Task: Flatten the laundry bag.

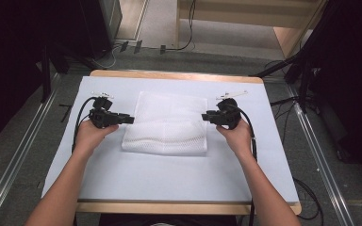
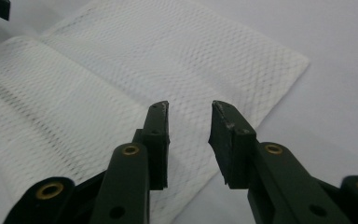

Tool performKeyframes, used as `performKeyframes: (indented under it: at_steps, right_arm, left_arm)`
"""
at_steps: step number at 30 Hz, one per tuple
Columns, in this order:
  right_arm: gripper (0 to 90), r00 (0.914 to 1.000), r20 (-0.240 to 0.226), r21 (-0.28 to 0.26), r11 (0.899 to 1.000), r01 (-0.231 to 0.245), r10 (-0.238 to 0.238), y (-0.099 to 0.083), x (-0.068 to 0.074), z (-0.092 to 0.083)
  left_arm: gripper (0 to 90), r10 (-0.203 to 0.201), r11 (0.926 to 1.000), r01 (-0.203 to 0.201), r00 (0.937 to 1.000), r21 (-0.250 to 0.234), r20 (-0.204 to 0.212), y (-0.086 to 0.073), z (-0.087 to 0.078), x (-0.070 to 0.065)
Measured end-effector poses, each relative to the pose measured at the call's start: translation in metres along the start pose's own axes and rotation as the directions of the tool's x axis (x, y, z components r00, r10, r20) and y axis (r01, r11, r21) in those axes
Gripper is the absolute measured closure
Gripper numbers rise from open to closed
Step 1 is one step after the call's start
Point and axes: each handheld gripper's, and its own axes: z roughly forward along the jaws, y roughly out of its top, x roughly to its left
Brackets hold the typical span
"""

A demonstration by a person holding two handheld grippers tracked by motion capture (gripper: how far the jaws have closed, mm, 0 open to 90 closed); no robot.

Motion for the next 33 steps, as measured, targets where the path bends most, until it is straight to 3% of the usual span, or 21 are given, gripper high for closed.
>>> performKeyframes:
  at_steps: [6, 15, 18, 23, 25, 33]
  right_arm:
    - [64.4, 1.0000, 0.001, 0.019, 1.000, 0.009, -0.009, -0.010, 0.009, -0.001]
    - [62.7, 0.9995, -0.026, 0.065, 0.998, 0.020, -0.019, -0.015, 0.014, 0.023]
    - [67.2, 0.9993, -0.035, 0.091, 0.996, 0.015, -0.012, -0.017, 0.015, 0.030]
    - [84.9, 0.9985, -0.049, 0.103, 0.994, 0.028, -0.024, -0.017, 0.015, 0.034]
    - [88.7, 0.9983, -0.050, 0.100, 0.994, 0.033, -0.028, -0.016, 0.016, 0.033]
    - [89.0, 0.9973, -0.060, 0.054, 0.998, 0.045, -0.042, -0.011, 0.020, 0.020]
  left_arm:
    - [59.1, -0.019, 0.9995, 0.019, 0.9996, 0.025, -0.022, -0.015, 0.001, 0.006]
    - [63.0, -0.045, 0.9978, 0.046, 0.9986, 0.047, -0.027, -0.017, 0.016, 0.013]
    - [71.7, -0.040, 0.9971, 0.041, 0.9990, 0.065, -0.020, -0.017, 0.020, 0.013]
    - [86.6, -0.042, 0.9977, 0.042, 0.9991, 0.054, -0.003, -0.015, 0.019, 0.012]
    - [88.1, -0.039, 0.9982, 0.038, 0.9992, 0.046, 0.007, -0.014, 0.017, 0.011]
    - [88.1, -0.002, 1.0000, 0.002, 0.9998, -0.008, 0.018, -0.011, 0.001, 0.000]
